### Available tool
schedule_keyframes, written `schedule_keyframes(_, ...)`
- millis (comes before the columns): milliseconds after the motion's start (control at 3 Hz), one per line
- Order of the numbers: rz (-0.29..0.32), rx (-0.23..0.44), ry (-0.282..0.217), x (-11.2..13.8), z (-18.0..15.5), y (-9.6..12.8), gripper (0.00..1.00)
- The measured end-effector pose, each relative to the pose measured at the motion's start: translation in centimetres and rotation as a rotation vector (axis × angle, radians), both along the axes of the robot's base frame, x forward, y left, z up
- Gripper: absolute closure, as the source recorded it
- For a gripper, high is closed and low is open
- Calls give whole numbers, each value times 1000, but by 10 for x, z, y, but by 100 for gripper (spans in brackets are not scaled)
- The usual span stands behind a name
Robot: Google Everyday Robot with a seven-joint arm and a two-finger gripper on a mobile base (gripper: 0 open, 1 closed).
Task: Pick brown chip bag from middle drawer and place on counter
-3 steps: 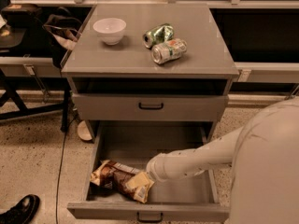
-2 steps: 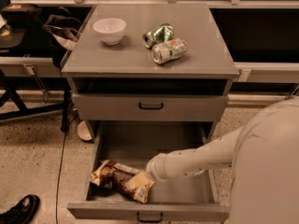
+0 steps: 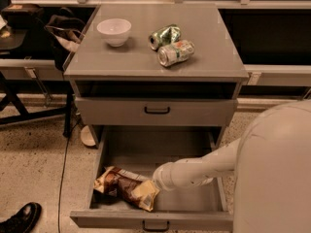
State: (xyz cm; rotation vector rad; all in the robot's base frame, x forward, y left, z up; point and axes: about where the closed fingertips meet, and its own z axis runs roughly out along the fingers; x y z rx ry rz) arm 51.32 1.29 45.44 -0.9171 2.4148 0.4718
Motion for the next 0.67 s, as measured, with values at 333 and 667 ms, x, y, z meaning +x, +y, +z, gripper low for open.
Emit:
schedule_keyframes(333, -8, 11, 19, 3, -9, -1, 0)
schedule_keyframes(667, 4, 45, 67, 2, -22, 7, 0)
